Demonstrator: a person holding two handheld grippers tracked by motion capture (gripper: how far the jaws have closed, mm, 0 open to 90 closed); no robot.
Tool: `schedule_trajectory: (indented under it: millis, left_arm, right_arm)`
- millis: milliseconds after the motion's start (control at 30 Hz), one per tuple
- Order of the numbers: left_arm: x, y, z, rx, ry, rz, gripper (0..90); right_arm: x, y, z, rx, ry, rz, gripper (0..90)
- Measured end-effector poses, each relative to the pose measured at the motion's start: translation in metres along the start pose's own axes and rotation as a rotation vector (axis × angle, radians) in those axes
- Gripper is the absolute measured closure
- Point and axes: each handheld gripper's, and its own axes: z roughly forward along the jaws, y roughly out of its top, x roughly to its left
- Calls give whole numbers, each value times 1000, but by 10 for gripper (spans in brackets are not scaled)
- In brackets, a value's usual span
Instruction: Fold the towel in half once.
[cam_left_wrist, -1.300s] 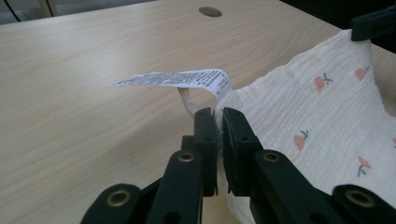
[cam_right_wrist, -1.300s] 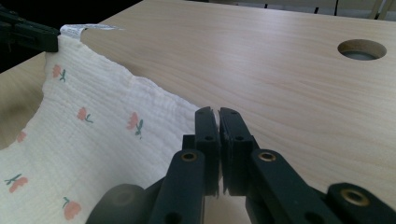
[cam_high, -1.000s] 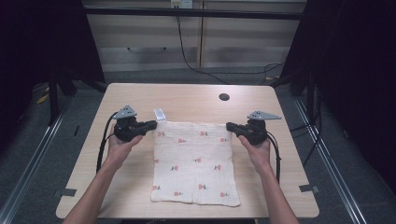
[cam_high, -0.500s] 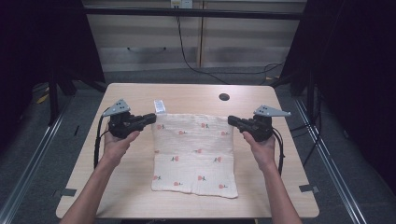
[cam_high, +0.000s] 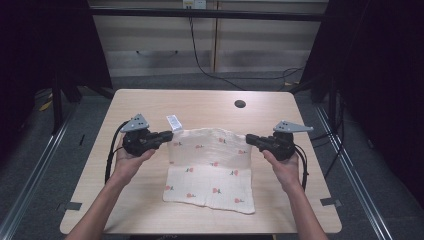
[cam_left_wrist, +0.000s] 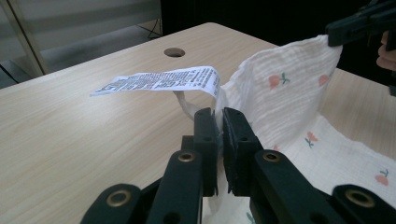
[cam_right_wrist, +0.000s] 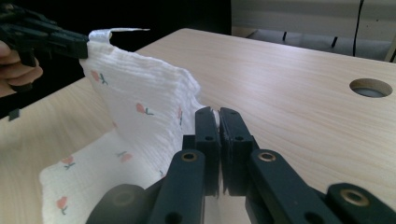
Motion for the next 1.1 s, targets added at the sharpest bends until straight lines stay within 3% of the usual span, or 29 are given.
schedule_trajectory:
  millis: [100, 233, 333, 467, 733, 933, 1100]
  left_arm:
    - [-3, -3, -8, 18, 5, 9, 848]
    - [-13, -10, -18, 34, -9, 32, 849]
    - [-18, -16, -22, 43, -14, 29, 849]
    - [-23, -29, -28, 52, -27, 0, 849]
    - [-35, -49, -35, 109, -48, 7, 849]
    - [-42, -74, -32, 163, -74, -6, 849]
    - [-47, -93, -26, 233, -100, -9, 848]
  right_arm:
    - [4, -4, -8, -13, 16, 11, 871]
    - [13, -13, -14, 10, 32, -2, 871]
    - [20, -19, -20, 25, 41, -8, 871]
    - [28, -27, -27, 28, 15, -4, 871]
    - [41, -52, -33, 104, 5, -21, 870]
    - [43, -81, -29, 183, 1, 8, 868]
    - [42, -91, -28, 215, 7, 25, 866]
